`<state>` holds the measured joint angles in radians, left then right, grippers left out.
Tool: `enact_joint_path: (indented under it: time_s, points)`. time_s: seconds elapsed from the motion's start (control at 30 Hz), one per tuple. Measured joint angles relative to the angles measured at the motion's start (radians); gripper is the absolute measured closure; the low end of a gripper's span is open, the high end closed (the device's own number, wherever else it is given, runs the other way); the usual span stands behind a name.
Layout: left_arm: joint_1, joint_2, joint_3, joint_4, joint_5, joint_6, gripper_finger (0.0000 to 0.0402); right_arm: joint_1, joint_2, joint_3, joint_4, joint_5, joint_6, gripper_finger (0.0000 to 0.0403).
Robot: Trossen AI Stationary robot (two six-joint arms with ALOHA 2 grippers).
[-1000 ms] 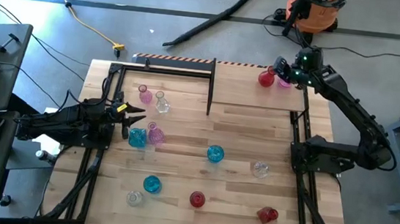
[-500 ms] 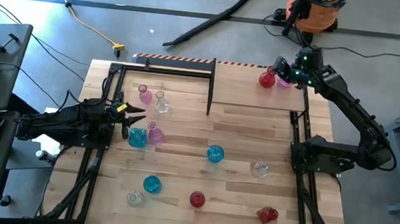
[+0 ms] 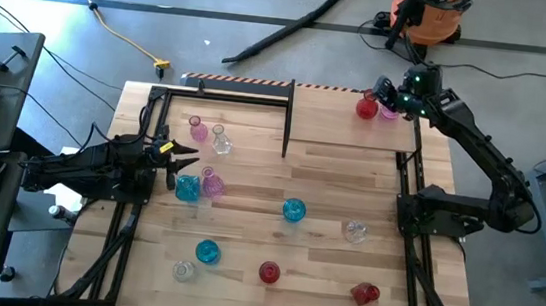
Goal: Sort vases onto shelf
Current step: Put the top red vase on the shelf, then put the top left blue vase on the shelf
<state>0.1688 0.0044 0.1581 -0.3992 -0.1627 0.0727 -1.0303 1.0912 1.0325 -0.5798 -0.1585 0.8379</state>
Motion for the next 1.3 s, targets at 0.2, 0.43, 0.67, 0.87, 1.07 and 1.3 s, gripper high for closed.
enact_joint_path:
  time_s: [0.2,0.43,0.67,0.87,1.07,1.3]
  points:
    - [0.0,0.0,0.0,0.0,0.0,0.001,0.03,-0.013,-0.001,0.0,-0.015,0.0,-0.006,0.0342]
    - [0.0,0.0,0.0,0.0,0.0,0.0,0.03,-0.013,-0.009,0.0,-0.015,0.003,-0.008,0.0341]
    - [0.0,0.0,0.0,0.0,0.0,0.0,0.03,-0.012,-0.037,0.0,-0.014,0.017,-0.009,0.0341]
    - [0.0,0.0,0.0,0.0,0.0,0.001,0.03,-0.012,-0.063,0.0,0.008,0.017,-0.023,0.0341]
    - [0.0,0.0,0.0,0.0,0.0,0.0,0.03,-0.012,-0.105,0.0,-0.001,0.035,-0.027,0.0341]
    - [0.0,0.0,0.0,0.0,0.0,0.001,0.03,-0.003,-0.171,0.0,-0.071,0.036,-0.027,0.0341]
